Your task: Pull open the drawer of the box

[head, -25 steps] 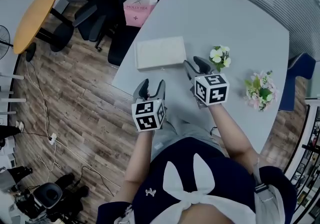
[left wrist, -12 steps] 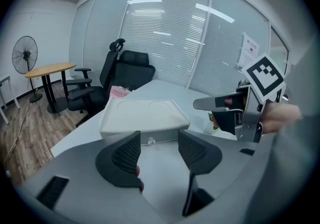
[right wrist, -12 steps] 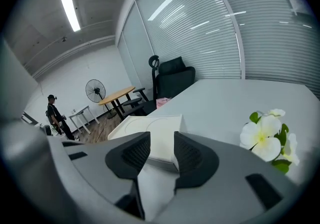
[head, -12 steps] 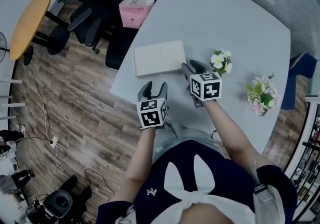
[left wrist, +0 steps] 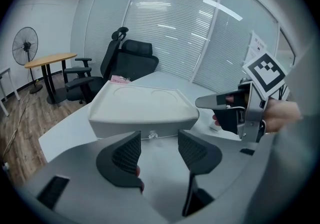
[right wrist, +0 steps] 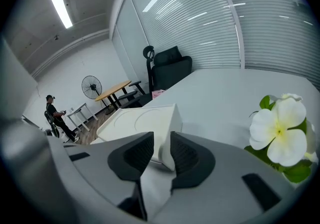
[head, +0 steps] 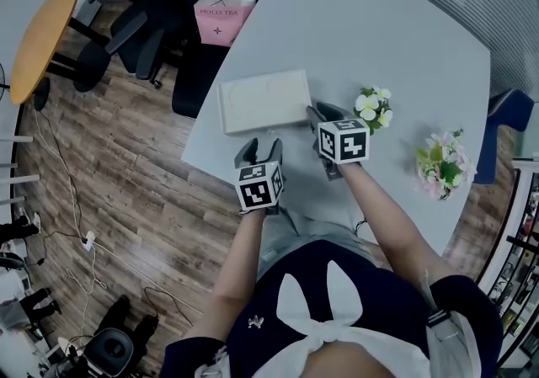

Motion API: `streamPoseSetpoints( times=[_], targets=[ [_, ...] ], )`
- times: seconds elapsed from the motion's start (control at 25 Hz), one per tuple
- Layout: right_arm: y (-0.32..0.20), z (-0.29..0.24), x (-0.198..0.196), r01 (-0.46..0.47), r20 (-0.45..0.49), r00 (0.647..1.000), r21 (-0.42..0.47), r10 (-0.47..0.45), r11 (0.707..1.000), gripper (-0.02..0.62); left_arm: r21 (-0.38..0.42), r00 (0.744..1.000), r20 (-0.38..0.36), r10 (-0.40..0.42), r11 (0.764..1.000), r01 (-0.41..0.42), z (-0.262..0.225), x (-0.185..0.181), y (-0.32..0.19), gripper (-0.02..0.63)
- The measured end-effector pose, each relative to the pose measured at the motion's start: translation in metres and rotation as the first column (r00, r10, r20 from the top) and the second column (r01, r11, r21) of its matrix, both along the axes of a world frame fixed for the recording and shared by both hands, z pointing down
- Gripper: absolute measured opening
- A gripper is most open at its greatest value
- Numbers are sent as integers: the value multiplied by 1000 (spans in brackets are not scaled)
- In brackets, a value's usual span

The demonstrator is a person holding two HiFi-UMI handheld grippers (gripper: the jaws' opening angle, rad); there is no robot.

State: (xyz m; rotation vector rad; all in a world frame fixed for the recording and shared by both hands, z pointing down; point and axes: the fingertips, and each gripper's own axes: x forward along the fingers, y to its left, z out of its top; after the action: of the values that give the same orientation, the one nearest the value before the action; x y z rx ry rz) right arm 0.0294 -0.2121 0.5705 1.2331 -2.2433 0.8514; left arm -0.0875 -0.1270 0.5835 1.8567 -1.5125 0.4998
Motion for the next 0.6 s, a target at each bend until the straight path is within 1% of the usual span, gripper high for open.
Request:
streamPoseSetpoints(
  times=[0.2,0.4,0.48,0.6],
  targets=[
    [-3,11,2,-2,-2,1000,-24,2,1000,92,-35,1000,-4,2,999,-2,14,2,-2,238],
    [-2,19,-4,22,8,1000,-43,-22,999,86,-54,1000,-7,4,999,-4,25,3,-6,238],
    [0,20,-5,27,12,1000,-44,-26,999,72,-62,1000,-12,4,998,-5,28,4,-8,236],
    [0,20,-6,18,26,1000,-37,-17,999,71,-68,1000,-21,0,998,-1,33,4,-11,236]
  ],
)
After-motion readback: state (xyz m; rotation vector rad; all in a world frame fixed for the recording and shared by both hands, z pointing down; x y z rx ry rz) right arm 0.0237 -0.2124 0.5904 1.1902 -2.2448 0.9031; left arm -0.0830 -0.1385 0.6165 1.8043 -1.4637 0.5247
